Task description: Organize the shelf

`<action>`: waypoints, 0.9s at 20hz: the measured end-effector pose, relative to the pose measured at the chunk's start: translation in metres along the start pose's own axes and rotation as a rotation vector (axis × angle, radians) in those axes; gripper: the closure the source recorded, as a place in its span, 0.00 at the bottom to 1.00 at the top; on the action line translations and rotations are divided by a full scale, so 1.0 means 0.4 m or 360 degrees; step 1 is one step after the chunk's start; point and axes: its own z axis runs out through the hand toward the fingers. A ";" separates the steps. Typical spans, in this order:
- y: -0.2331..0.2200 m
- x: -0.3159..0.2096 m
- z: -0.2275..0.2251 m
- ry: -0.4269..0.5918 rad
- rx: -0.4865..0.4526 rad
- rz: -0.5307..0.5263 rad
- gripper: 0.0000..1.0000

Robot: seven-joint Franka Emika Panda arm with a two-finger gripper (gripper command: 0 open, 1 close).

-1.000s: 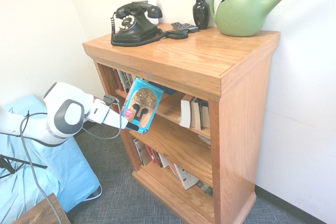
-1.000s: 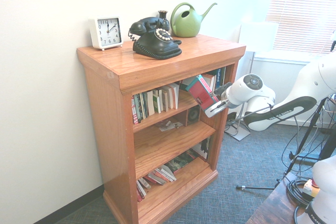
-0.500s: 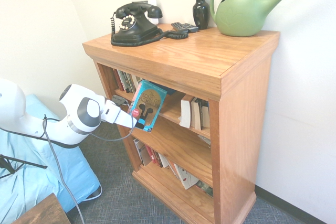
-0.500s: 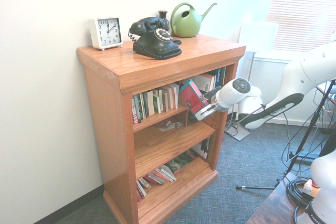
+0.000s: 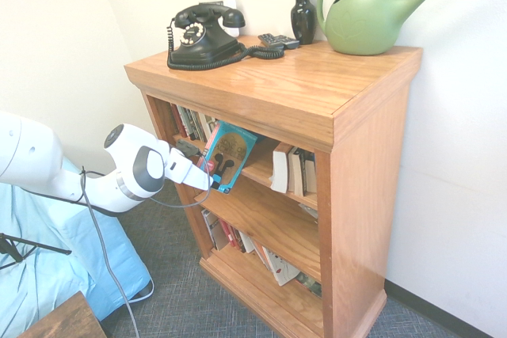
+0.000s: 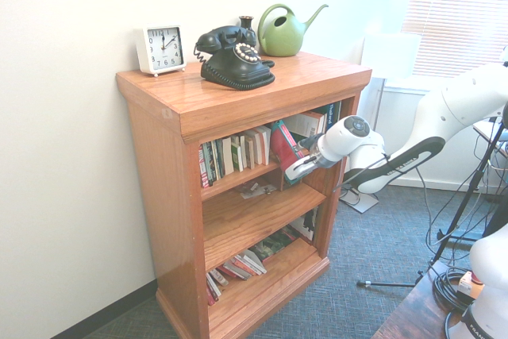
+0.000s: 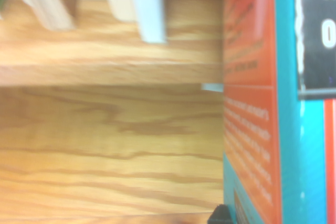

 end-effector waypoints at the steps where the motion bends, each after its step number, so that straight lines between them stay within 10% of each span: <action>1: -0.005 0.002 0.002 -0.0025 0.0011 0.0015 1.00; 18: -0.063 0.072 -0.070 -0.0065 0.0055 0.0007 1.00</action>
